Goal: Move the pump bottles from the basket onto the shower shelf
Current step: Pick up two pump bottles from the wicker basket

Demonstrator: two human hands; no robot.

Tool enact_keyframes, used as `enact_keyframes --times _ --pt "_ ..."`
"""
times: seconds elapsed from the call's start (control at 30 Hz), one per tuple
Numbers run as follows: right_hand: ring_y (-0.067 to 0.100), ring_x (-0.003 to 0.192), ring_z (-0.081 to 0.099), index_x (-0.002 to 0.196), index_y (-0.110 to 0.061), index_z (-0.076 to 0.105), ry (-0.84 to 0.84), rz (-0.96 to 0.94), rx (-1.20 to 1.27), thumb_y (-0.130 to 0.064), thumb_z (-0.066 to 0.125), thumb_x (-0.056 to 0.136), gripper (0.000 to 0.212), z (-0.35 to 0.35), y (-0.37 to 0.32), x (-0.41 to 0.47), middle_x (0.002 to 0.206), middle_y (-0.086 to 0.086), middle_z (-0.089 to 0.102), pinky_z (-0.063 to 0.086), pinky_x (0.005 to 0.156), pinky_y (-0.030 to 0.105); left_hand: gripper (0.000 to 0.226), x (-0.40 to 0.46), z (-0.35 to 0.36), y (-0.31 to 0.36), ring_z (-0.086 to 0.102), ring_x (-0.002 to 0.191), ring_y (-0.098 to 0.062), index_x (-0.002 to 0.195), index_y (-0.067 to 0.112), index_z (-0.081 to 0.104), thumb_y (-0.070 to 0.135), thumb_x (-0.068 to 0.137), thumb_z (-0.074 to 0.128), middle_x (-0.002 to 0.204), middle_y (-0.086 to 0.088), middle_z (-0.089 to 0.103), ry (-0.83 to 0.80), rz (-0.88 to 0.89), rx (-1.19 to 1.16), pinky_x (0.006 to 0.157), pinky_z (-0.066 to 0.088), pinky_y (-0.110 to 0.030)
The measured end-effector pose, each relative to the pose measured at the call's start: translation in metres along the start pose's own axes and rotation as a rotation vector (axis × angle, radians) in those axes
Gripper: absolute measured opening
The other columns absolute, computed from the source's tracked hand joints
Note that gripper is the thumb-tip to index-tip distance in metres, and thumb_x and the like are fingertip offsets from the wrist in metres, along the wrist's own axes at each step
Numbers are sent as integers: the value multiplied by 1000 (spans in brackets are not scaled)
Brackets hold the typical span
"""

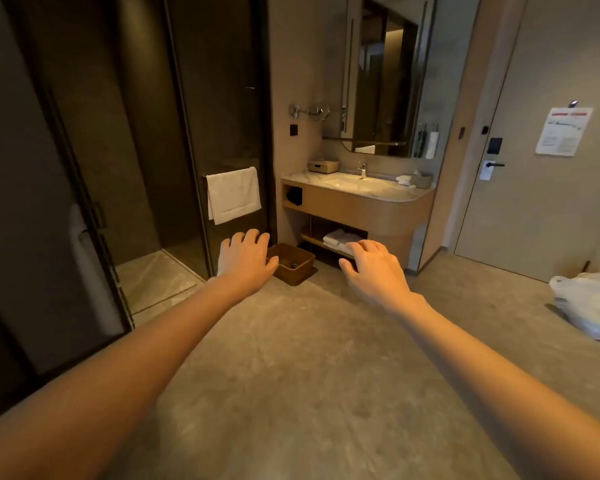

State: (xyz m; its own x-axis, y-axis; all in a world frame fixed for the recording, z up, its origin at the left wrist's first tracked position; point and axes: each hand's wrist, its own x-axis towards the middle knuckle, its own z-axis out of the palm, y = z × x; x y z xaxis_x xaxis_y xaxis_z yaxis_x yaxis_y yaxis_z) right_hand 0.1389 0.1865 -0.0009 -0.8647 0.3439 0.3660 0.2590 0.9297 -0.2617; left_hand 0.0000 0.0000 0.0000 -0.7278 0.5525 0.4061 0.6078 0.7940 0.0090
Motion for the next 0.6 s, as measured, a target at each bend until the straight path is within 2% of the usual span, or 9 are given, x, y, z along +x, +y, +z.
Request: enact_keyframes --times 0.2,0.4,0.6 --pt "30 131 39 134 -12 45 -71 7 -36 -37 40 98 44 41 73 75 135 12 51 40 98 46 55 79 71 35 39 130 -30 140 17 35 44 93 40 144 -8 41 -97 -7 4 103 35 -45" --pt "31 132 38 137 -12 44 -60 -9 -37 -37 40 98 47 46 153 183 136 12 51 41 99 45 54 185 114 76 40 129 -30 139 17 37 44 92 41 143 -8 42 -97 -43 -33 102 35 -45" --pt "33 132 38 136 -10 44 -218 -9 -28 -36 40 98 46 120 205 243 137 13 49 40 101 46 54 243 191 91 40 127 -31 136 16 40 43 90 45 141 -9 44 -218 -76 -29 102 34 -45"
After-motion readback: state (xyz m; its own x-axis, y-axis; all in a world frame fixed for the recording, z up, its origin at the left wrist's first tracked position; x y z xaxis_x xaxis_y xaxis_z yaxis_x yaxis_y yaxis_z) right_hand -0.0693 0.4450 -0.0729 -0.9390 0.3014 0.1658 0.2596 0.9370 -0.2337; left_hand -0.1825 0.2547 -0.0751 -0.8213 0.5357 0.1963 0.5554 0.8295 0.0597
